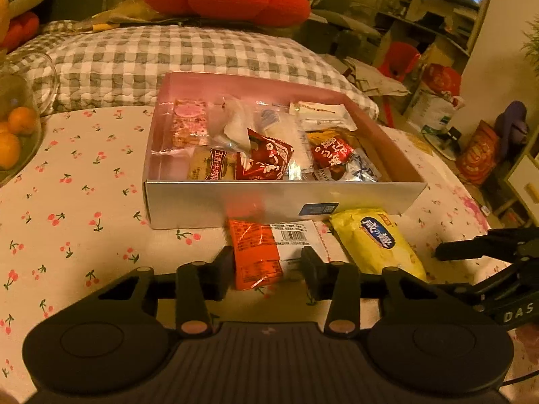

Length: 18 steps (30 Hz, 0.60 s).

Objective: Organize snacks
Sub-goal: 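Move both tools back toward the red-and-white packet and yellow biscuit packet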

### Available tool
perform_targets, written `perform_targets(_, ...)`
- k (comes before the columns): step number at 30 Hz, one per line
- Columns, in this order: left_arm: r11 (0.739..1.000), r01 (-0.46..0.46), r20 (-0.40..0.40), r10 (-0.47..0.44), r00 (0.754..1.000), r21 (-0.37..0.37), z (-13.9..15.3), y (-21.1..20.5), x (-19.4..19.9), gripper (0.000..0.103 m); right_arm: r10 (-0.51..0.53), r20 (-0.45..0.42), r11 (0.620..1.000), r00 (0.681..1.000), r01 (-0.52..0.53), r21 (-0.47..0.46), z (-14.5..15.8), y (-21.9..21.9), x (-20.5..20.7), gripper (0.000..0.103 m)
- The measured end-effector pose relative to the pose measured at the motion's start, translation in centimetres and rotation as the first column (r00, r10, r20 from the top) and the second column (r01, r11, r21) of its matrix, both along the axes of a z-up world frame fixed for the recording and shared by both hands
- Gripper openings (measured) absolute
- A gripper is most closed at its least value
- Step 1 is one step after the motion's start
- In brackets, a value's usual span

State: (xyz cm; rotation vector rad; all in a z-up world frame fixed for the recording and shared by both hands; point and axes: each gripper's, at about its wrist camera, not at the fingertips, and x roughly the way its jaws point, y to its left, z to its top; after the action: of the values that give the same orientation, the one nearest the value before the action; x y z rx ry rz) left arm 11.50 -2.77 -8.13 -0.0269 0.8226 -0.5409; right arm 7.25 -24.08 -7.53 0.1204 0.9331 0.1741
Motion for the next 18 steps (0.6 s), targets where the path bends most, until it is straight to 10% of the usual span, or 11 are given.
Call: perform_targets(18,0.987,-0.146,-0.095,0.14,0.986,-0.064,0.5,4.2,-1.9,0.012,0.028,0.038,0.999,0.999,-0.029,0.028,0.2,3.2,0.8,0.094)
